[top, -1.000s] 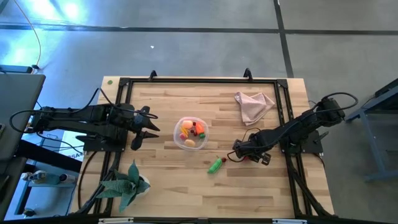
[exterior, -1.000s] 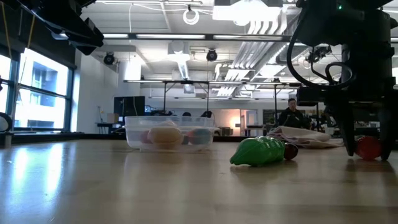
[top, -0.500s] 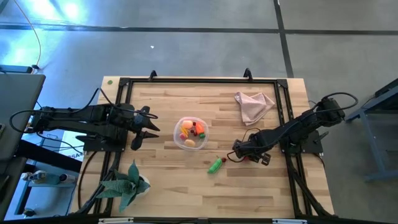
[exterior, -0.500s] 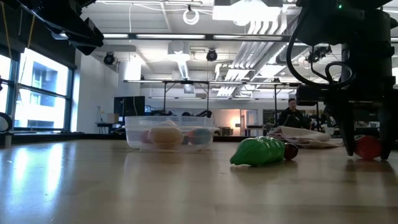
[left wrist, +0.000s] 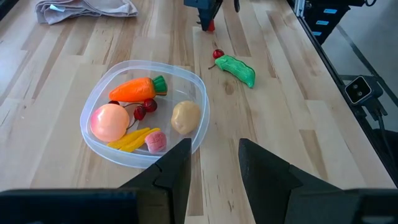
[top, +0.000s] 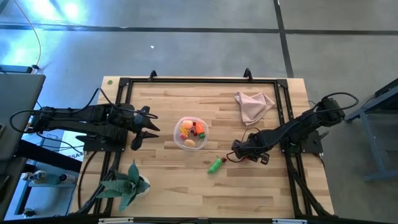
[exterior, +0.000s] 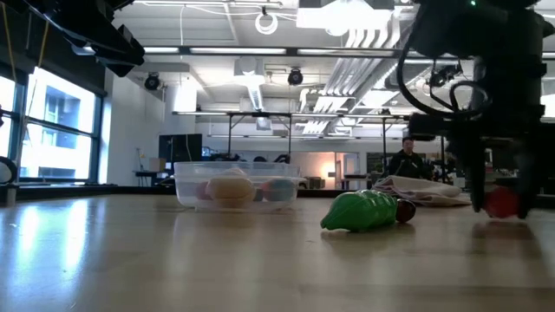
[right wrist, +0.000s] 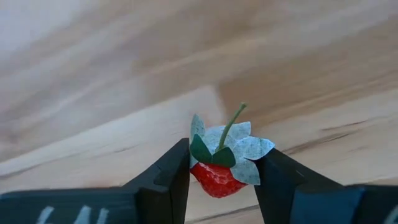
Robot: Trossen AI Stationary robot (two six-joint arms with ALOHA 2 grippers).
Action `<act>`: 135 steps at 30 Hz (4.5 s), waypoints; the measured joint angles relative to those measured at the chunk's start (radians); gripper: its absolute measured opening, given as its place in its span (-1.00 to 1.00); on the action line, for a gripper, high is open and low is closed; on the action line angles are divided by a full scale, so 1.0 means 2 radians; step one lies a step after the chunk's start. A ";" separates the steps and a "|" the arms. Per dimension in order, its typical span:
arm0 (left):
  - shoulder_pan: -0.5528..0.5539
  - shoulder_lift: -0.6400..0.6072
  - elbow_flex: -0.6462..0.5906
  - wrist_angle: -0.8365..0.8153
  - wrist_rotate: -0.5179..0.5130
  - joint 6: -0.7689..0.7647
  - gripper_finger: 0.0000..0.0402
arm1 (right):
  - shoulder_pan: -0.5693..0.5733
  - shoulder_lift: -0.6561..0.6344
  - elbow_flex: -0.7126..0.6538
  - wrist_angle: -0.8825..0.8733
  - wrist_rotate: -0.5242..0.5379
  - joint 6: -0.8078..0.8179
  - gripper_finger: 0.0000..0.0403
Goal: Pick and placing Produce into tupperware
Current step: Put the strawberry into the transparent bin, then put the pea pod into the transparent bin
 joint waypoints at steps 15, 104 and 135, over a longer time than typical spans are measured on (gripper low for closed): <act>0.000 0.000 0.000 0.000 0.000 0.000 -0.39 | -0.061 0.000 0.144 -0.008 0.185 -0.272 -0.38; 0.000 0.000 0.000 0.000 0.000 0.000 -0.39 | 0.074 0.383 0.644 -0.365 0.129 0.106 -0.11; 0.000 0.000 0.000 0.000 0.000 0.000 -0.39 | 0.056 0.404 0.630 -0.388 0.129 0.173 -0.11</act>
